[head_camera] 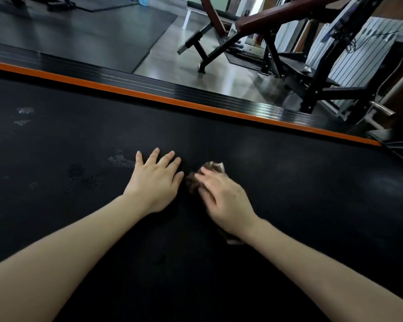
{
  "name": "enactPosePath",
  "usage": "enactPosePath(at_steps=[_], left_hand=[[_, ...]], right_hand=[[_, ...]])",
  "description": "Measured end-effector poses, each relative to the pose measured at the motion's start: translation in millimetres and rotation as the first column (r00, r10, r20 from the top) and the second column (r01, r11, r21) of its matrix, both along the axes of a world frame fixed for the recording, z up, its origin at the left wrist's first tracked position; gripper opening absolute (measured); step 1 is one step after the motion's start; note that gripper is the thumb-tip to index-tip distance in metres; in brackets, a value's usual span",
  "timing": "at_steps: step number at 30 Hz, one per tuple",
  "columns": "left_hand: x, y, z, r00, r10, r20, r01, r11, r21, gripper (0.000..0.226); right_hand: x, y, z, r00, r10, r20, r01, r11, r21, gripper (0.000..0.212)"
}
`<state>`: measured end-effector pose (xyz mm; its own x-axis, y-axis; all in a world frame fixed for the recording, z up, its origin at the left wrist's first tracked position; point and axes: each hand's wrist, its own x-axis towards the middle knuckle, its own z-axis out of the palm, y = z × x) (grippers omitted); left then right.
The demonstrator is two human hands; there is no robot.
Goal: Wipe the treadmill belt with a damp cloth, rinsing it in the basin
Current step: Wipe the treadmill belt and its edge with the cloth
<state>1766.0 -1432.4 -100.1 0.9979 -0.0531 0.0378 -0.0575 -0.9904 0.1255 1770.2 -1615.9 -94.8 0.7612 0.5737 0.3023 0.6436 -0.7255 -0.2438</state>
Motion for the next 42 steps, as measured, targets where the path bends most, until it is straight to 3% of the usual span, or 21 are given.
enactPosePath(at_steps=[4,7,9,12,14,16,19,23,25,29,31,34,36,38,40,42], left_hand=[[-16,4,9,1.0,0.004,0.029,-0.003,0.999,-0.033,0.056],[-41,17,17,0.994,-0.065,0.085,0.062,0.997,0.037,0.071],[-57,32,20,0.995,-0.058,0.084,0.051,0.996,0.077,0.068],[-79,55,19,0.998,0.009,0.063,-0.014,0.997,0.078,0.056],[-90,71,15,0.998,0.043,0.036,-0.045,0.997,0.069,0.056],[-98,84,10,0.997,0.071,0.009,-0.071,0.993,0.09,0.058],[-104,98,3,0.996,0.079,-0.037,-0.075,0.992,0.102,0.057],[-108,99,-1,0.998,0.065,-0.021,-0.063,0.994,0.089,0.056],[-109,98,-2,0.998,0.059,-0.004,-0.058,0.996,0.066,0.055],[-108,98,-3,0.998,0.058,-0.006,-0.057,0.993,0.102,0.055],[-106,100,-2,0.998,0.056,0.002,-0.056,0.992,0.117,0.055],[-106,101,-4,0.999,0.048,0.011,-0.049,0.991,0.122,0.064],[-105,101,-3,0.999,0.046,0.007,-0.047,0.993,0.11,0.078],[-105,101,-1,0.999,0.053,0.002,-0.053,0.993,0.107,0.084],[-105,101,-2,0.998,0.061,0.004,-0.061,0.991,0.122,0.088],[-106,101,-2,0.998,0.066,-0.001,-0.065,0.991,0.117,0.089]], right_hand=[[-96,-35,2,0.984,0.176,-0.002,-0.175,0.983,-0.056,0.039],[-88,-45,8,0.959,0.281,-0.034,-0.283,0.957,-0.065,0.036],[-52,-33,8,0.983,0.181,-0.014,-0.182,0.982,-0.047,0.037],[1,-5,8,0.982,-0.185,-0.033,0.185,0.983,0.01,0.035],[-2,9,2,0.967,-0.254,-0.01,0.254,0.967,-0.003,0.034],[-41,16,0,0.991,-0.133,0.026,0.132,0.991,0.01,0.038],[-120,9,0,0.983,0.181,-0.014,-0.181,0.983,-0.023,0.044],[-136,-8,5,0.938,0.346,-0.004,-0.346,0.938,-0.016,0.041],[-117,-5,4,0.937,0.349,-0.005,-0.349,0.937,-0.024,0.036],[-69,21,1,1.0,0.003,-0.004,-0.003,0.999,0.037,0.045],[-67,32,1,0.999,-0.045,-0.001,0.045,0.998,0.038,0.046],[-107,37,4,0.969,0.249,0.0,-0.248,0.969,0.015,0.039],[-137,37,4,0.879,0.475,-0.042,-0.476,0.879,-0.012,0.035],[-139,38,6,0.803,0.593,-0.065,-0.595,0.804,-0.015,0.033],[-115,41,2,0.795,0.606,-0.033,-0.607,0.793,-0.044,0.031],[-73,48,-2,0.902,0.431,0.014,-0.431,0.902,0.0,0.035]])
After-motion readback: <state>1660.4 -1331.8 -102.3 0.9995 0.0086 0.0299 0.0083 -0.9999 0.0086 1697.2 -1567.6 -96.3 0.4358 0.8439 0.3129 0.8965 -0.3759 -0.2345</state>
